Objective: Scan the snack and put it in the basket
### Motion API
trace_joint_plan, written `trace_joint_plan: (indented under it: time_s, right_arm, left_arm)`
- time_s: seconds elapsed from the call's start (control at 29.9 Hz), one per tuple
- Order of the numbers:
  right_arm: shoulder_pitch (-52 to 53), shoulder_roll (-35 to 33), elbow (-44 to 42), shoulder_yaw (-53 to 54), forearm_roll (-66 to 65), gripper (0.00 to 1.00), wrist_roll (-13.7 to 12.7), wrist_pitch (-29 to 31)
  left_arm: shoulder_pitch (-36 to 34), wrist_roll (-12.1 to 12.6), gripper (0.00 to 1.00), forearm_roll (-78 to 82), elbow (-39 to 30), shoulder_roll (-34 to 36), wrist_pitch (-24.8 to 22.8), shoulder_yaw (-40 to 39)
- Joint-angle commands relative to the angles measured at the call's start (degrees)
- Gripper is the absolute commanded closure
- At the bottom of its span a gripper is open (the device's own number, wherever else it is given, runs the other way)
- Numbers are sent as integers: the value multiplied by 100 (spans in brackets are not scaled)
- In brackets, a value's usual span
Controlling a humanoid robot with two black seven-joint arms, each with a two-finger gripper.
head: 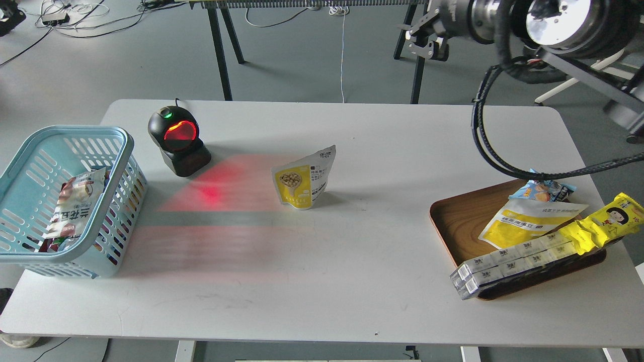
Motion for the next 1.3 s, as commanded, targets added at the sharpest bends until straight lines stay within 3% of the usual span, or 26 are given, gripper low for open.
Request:
trace_joint_plan:
  time_s: [0.0,0.07,0.2,0.37,0.43,0.64,0.8,1.04,1.27]
  right_arm:
    - [-727,-514,-456,753,-3,17,62,480]
    - [-1342,-647,-781,1342,-3,17,80,1217]
    - [-2450,-647,-1606,2450,-3,16,80,2677]
    - [-3101,-586,-2460,2786,-3,10,80,4268]
    - [-3295,-559,-2592,2803,6,10,89,4639]
    - [-3480,-339,-2655,2804,-3,6,151,4711]
    - [-3498,-339,-2655,2760,-3,6,151,4684]
    - [-3595,-357,-2628,2751,-12,4,133,4693]
    - [-3709,-410,-2611,2742,-21,4,142,4693]
  left_arm:
    - [-547,18,0,0,-547,626,-21,496]
    - [-811,105,0,8,-960,1022,-22,769]
    - [-1120,535,0,26,-1813,1742,-30,981]
    - [-1269,518,0,928,-2797,2367,505,963]
    - [-1296,536,0,1412,-3131,2569,445,946]
    - [-1664,580,0,2669,-4160,3045,-363,928]
    - [-1946,580,0,4030,-4548,2966,-865,928]
    - [-2087,571,0,6299,-4557,1737,-1269,928]
    - [-1973,607,0,7362,-4557,489,-1305,1077]
